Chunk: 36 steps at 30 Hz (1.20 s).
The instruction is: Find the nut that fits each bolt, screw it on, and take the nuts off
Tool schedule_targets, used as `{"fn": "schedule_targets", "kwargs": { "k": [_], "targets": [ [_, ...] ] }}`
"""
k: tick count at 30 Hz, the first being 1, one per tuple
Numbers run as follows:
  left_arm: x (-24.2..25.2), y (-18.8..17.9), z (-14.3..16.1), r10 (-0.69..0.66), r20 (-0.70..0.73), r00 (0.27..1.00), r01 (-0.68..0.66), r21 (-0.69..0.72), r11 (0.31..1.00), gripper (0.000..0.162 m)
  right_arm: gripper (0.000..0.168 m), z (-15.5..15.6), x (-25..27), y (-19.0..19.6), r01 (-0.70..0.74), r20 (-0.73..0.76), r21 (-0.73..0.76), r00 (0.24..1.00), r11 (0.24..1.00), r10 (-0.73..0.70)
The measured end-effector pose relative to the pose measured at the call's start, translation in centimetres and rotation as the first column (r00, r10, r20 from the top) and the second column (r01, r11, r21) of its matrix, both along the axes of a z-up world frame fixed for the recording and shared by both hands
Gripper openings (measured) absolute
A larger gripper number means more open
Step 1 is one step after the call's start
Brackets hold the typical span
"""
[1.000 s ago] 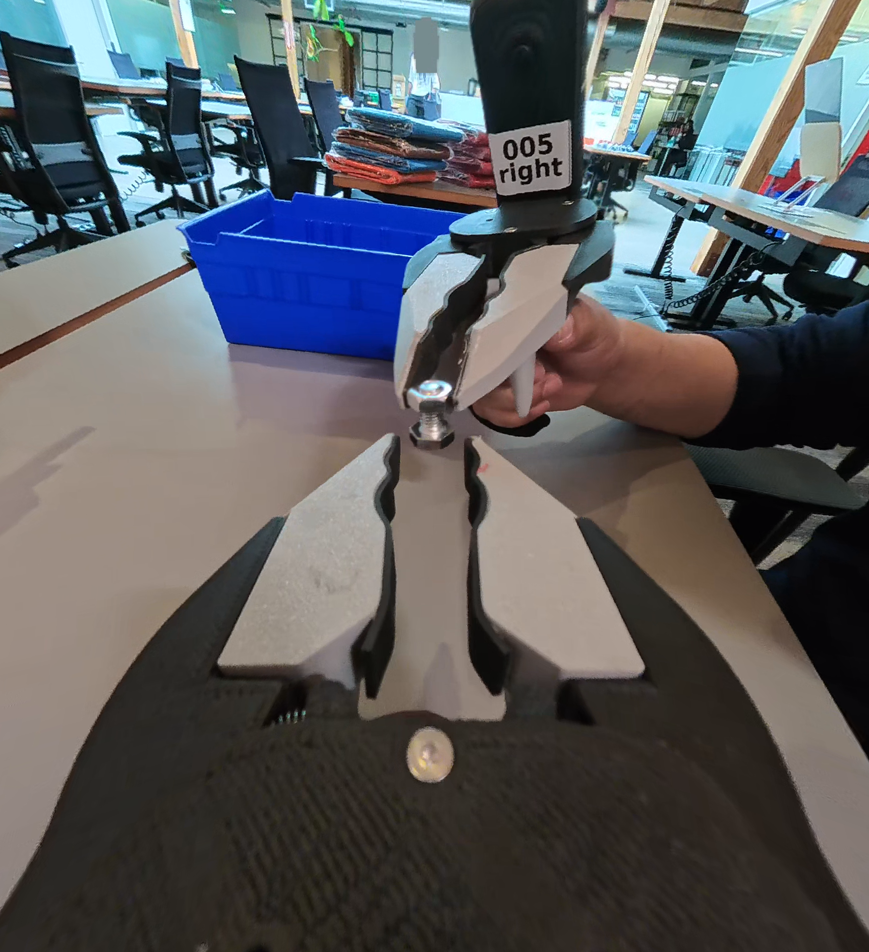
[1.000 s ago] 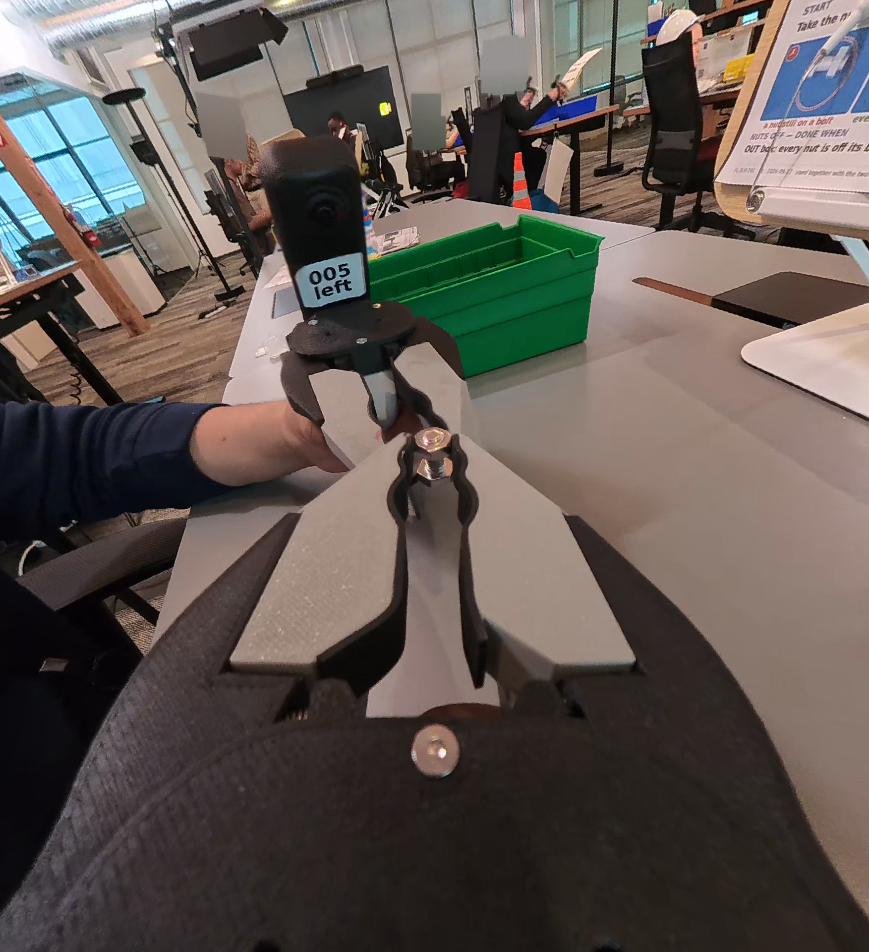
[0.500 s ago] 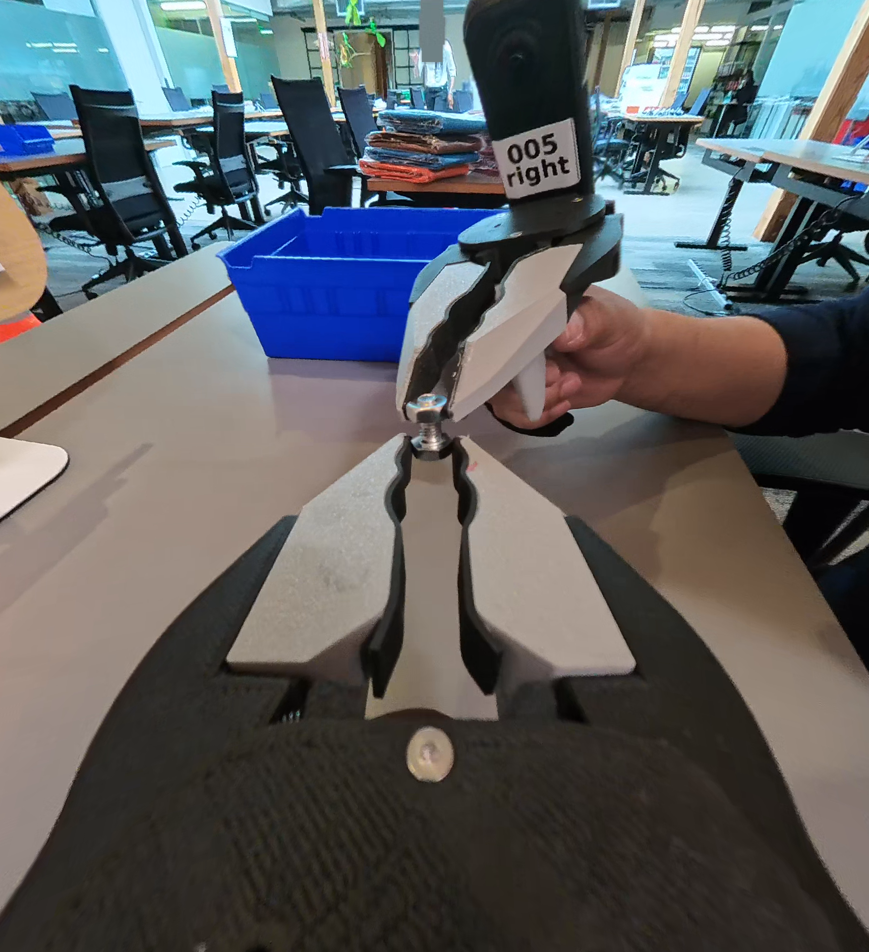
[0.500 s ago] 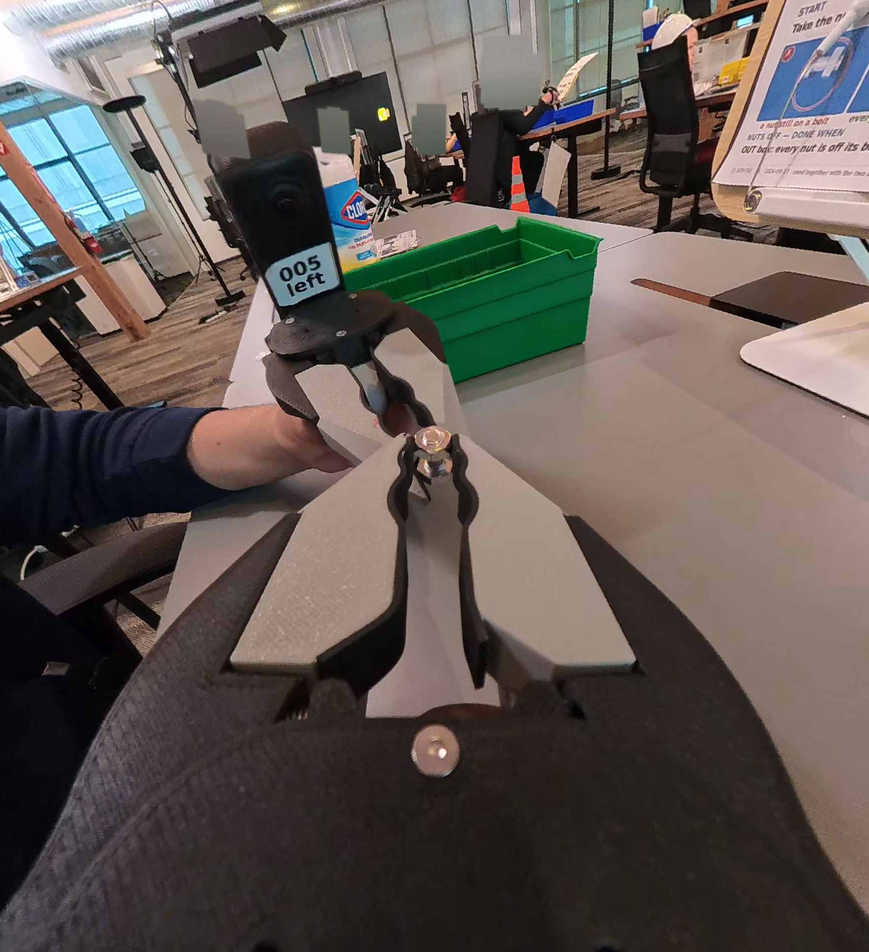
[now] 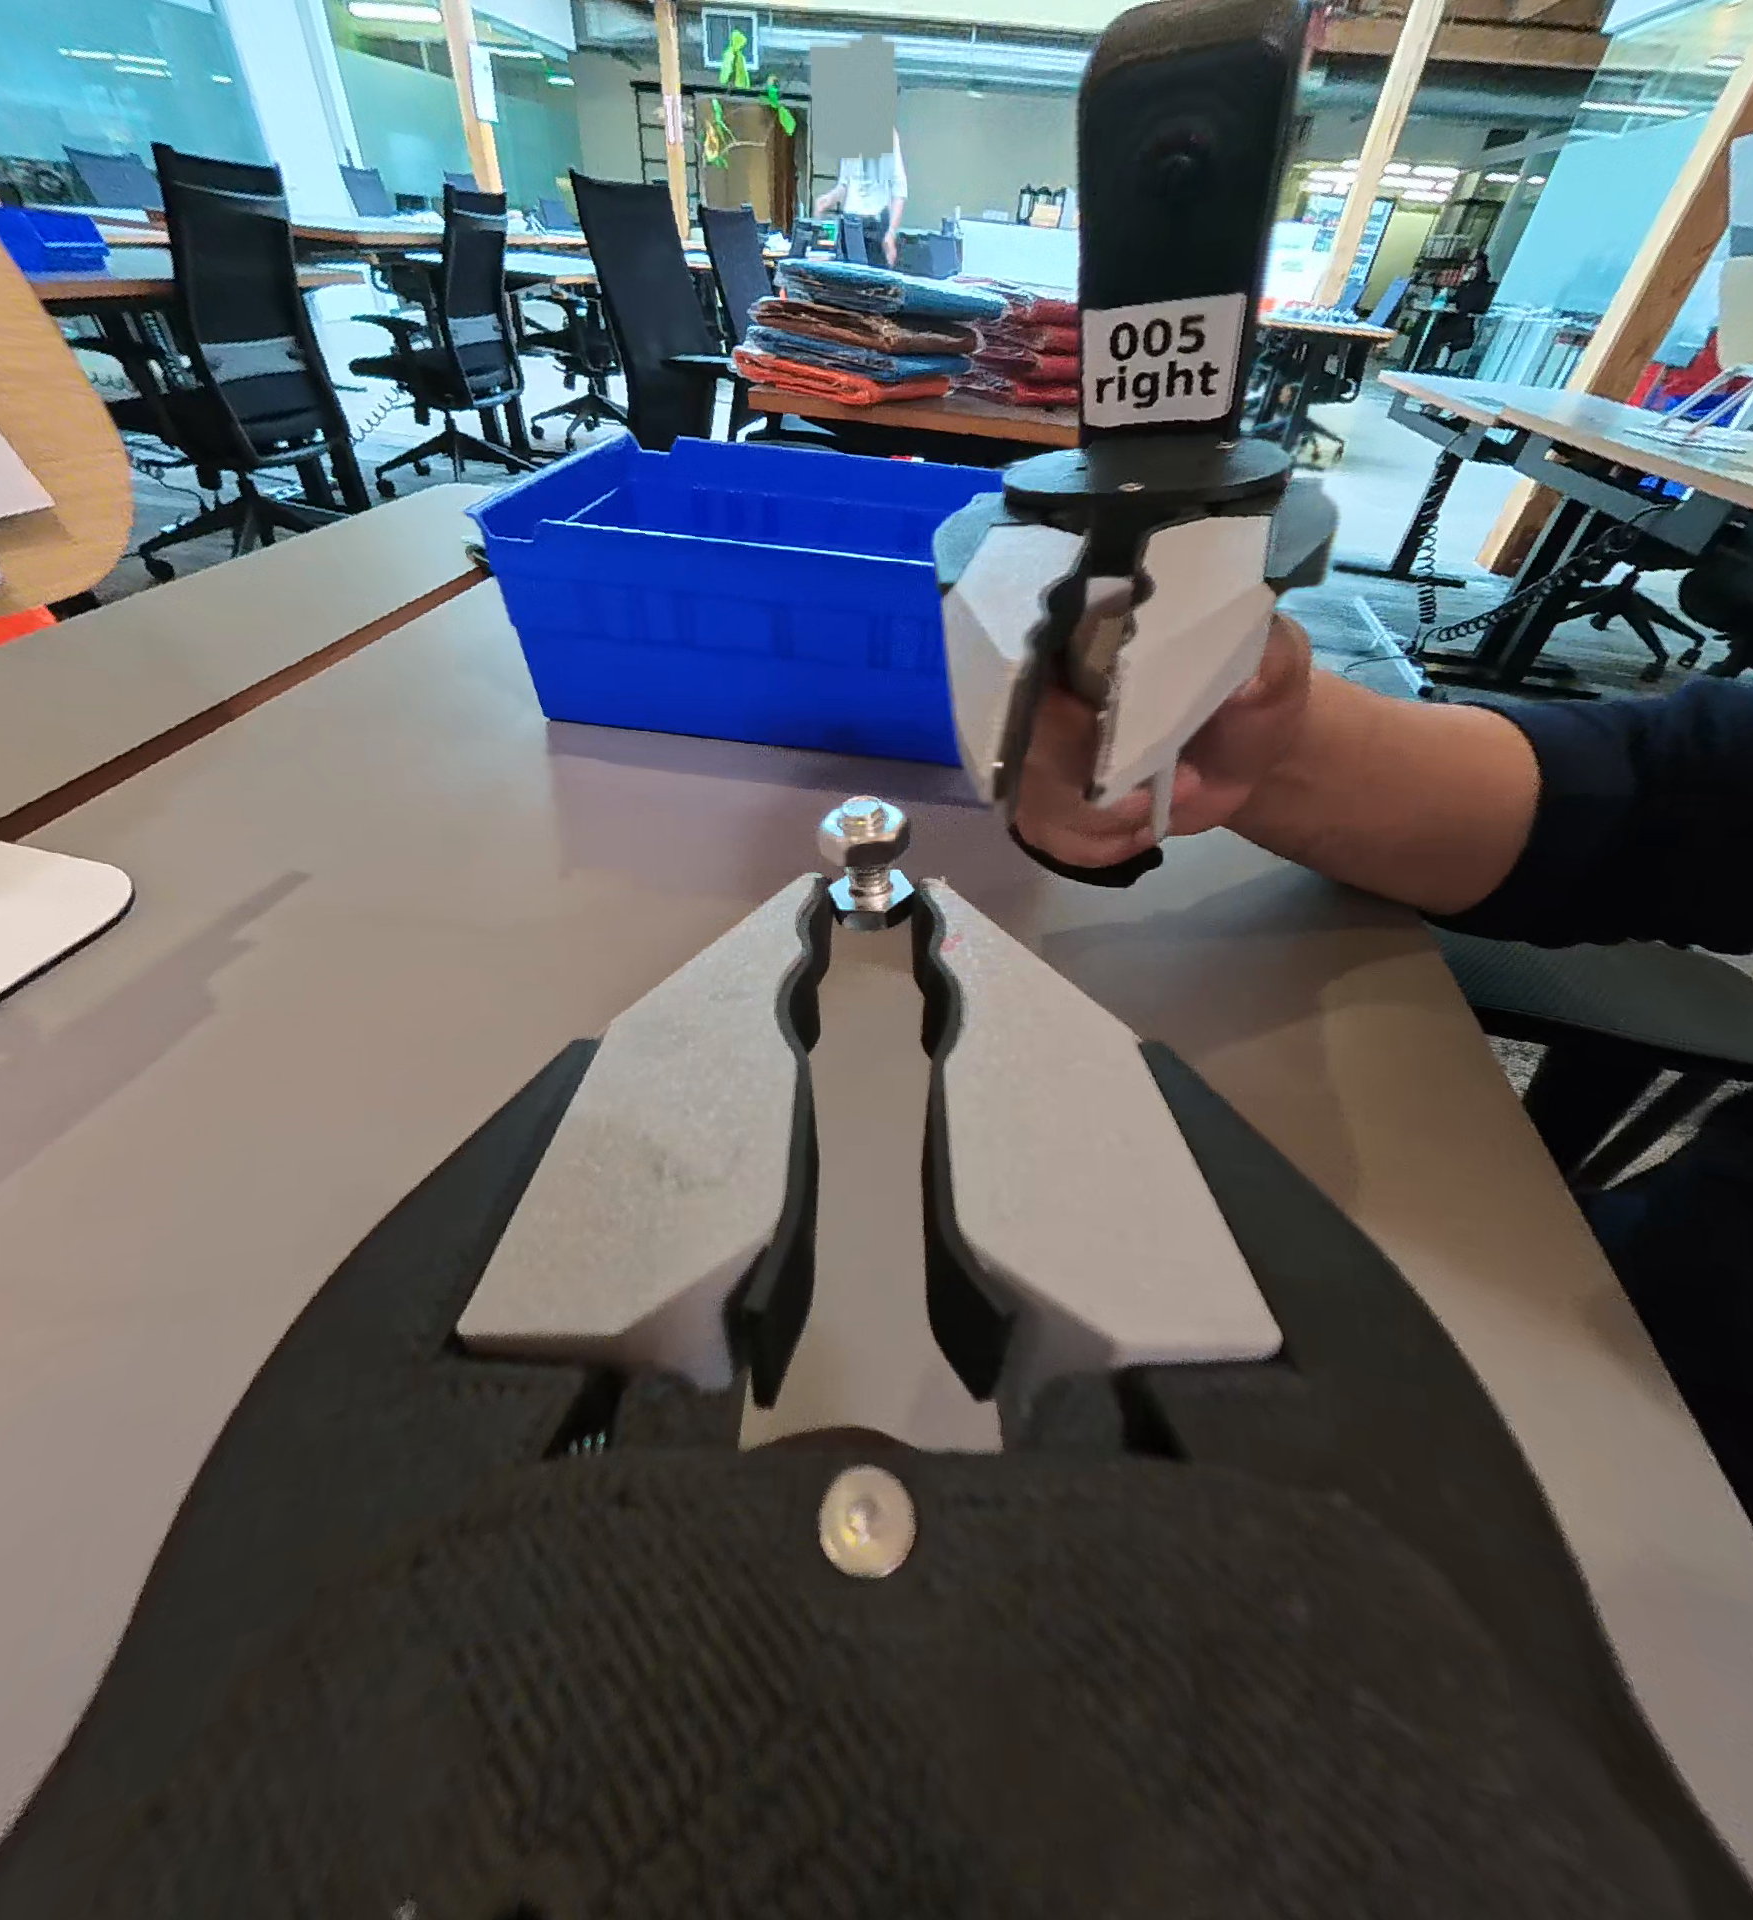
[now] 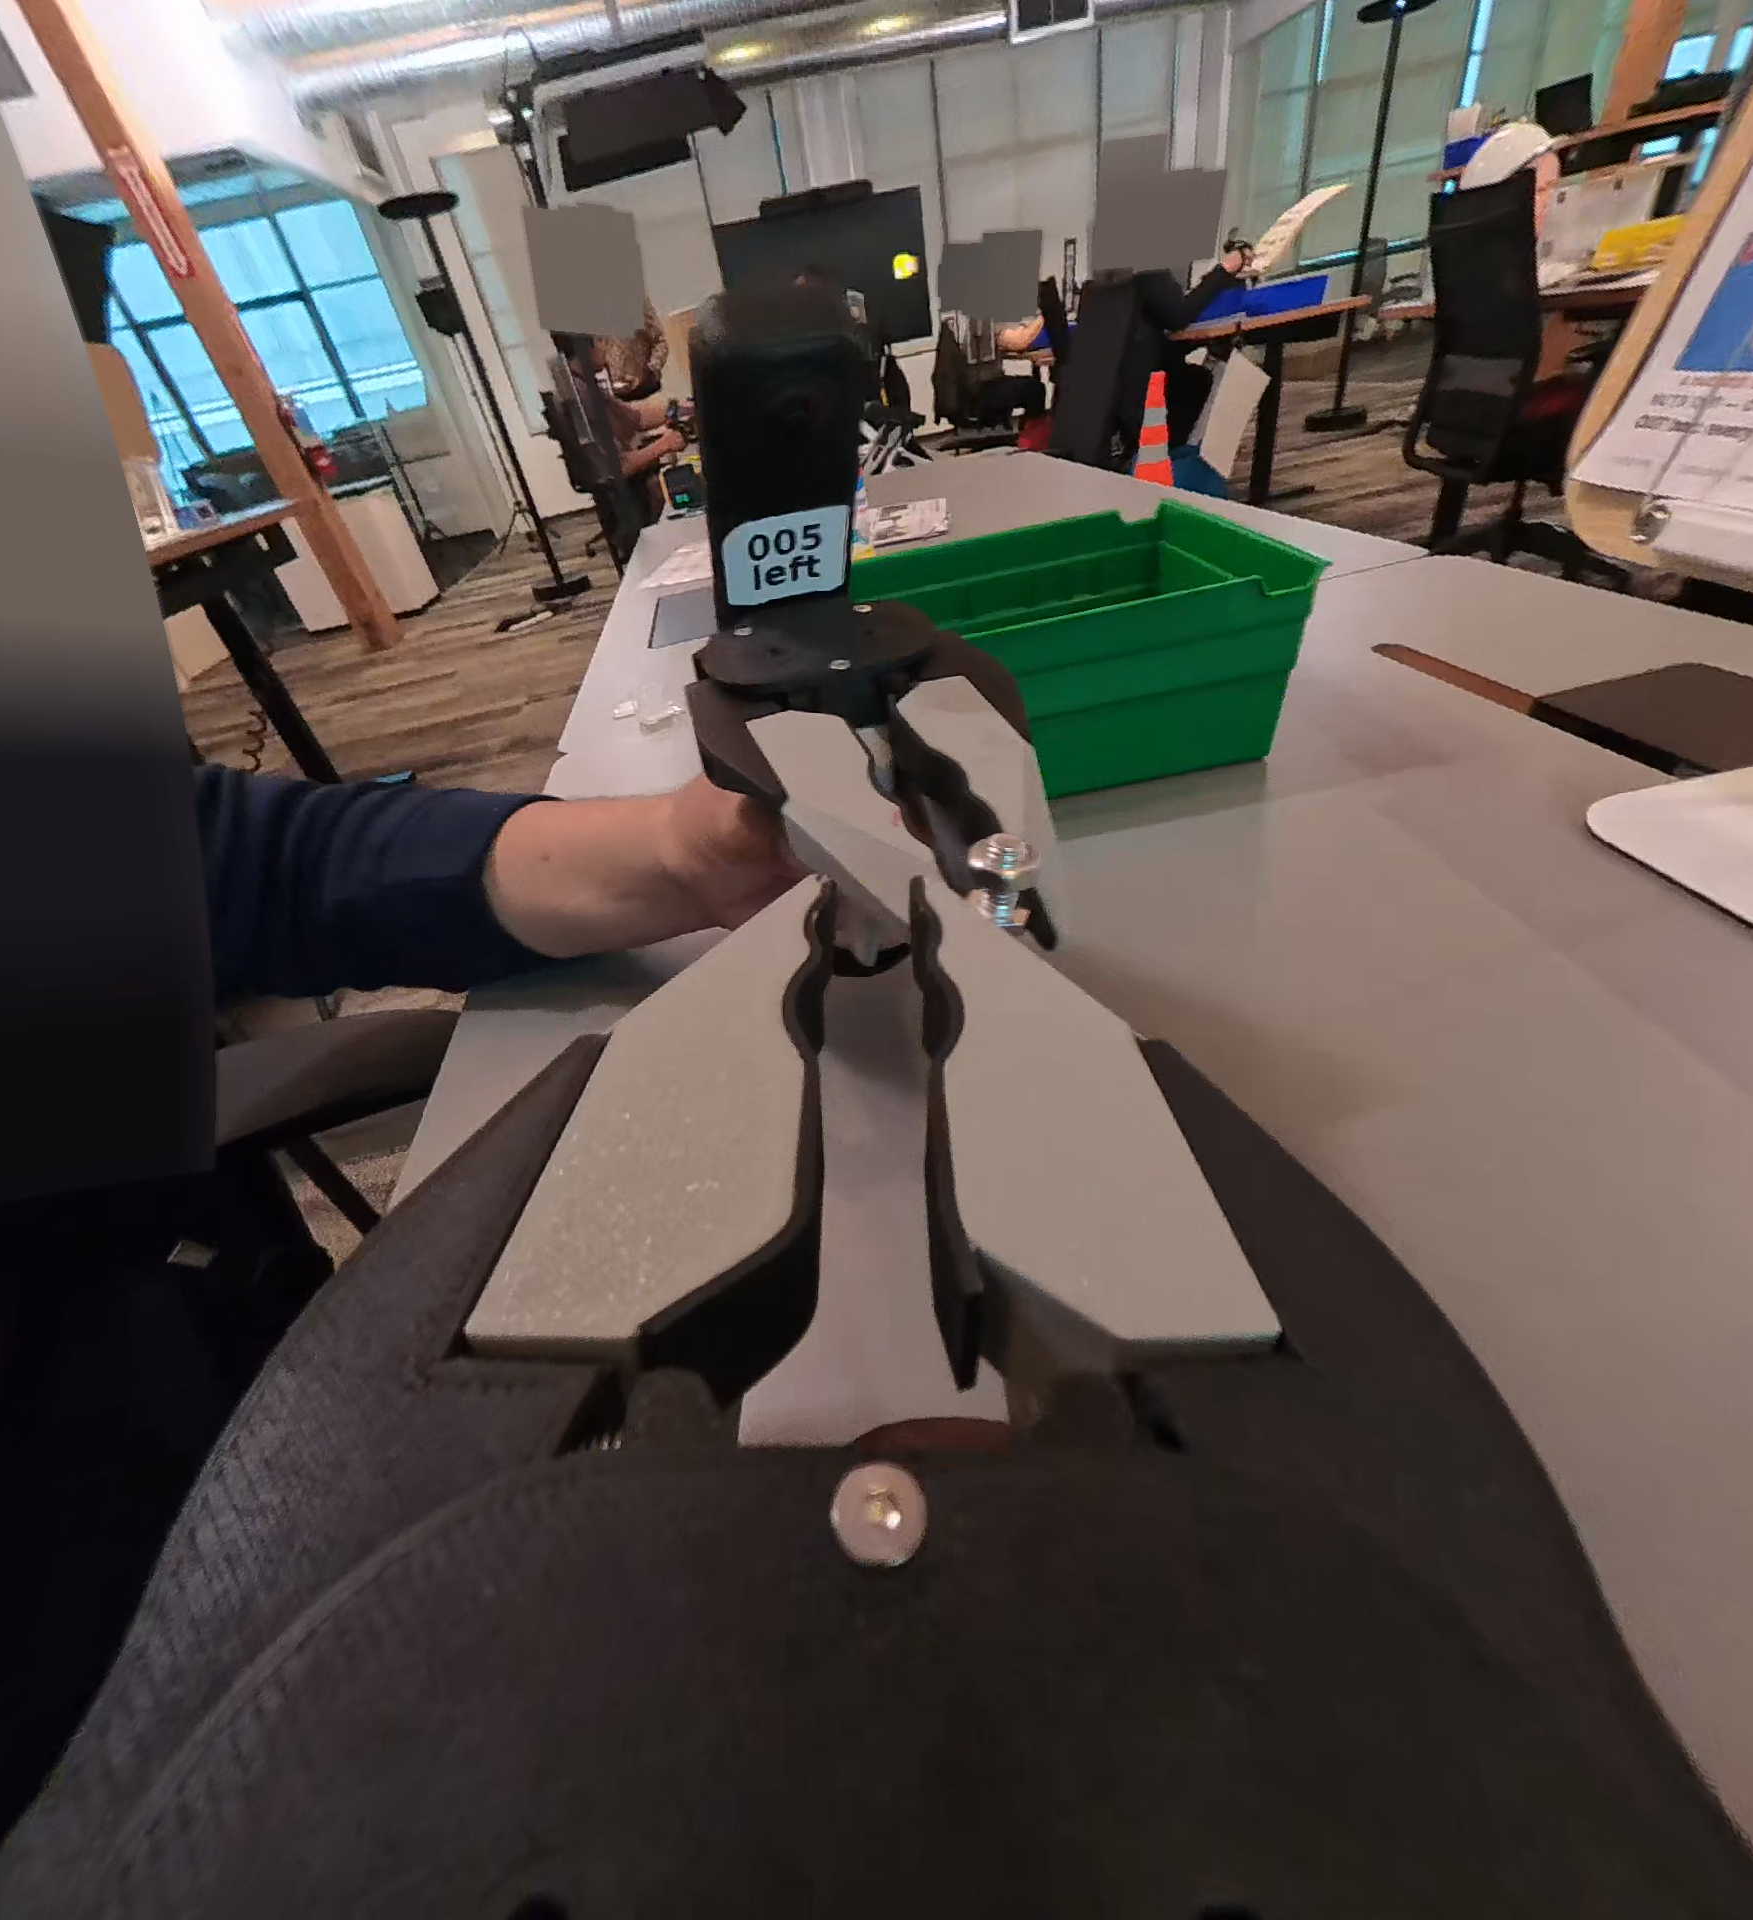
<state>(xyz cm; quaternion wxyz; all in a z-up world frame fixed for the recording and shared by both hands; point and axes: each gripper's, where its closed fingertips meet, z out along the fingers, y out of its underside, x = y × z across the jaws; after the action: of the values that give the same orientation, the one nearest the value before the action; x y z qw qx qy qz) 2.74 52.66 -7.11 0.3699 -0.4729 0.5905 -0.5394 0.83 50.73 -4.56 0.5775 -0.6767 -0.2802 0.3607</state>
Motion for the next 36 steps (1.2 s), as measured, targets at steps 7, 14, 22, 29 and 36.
{"fn": "schedule_targets", "kwargs": {
  "k": [7, 14, 22, 29, 36],
  "targets": [
    [0.3, -1.0, -0.5, -0.031, -0.02, 0.999, 0.031, 0.015, 0.999, 0.013, 0.028, -1.5, -0.2, 1.7, 0.068, 0.065, -0.044, 0.996, 0.997, -0.065],
    [0.1, 0.5, -0.5, 0.012, -0.023, 1.0, -0.013, -0.027, 1.0, 0.013, 0.015, -0.2, 1.5, 1.6, 0.09, -0.021, -0.039, 0.996, 0.995, -0.091],
    [0.8, -0.6, -1.0, 0.002, -0.037, 0.999, -0.002, -0.004, 1.0, 0.013, 0.012, -2.1, 1.1, 2.7, 0.144, 0.066, -0.092, 0.988, 0.985, -0.138],
    [1.3, -0.7, -3.0, 0.025, -0.117, 0.993, -0.017, 0.062, 0.998, 0.029, 0.012, 2.3, 11.5, 1.6, 0.577, 0.221, 0.097, 0.782, 0.811, -0.583],
    [1.7, -1.4, -3.5, 0.013, -0.145, 0.989, -0.005, 0.054, 0.999, 0.029, 0.012, -2.3, 31.7, -6.9, 0.914, 0.769, -0.087, 0.314, 0.396, -0.556]
  ]
}}
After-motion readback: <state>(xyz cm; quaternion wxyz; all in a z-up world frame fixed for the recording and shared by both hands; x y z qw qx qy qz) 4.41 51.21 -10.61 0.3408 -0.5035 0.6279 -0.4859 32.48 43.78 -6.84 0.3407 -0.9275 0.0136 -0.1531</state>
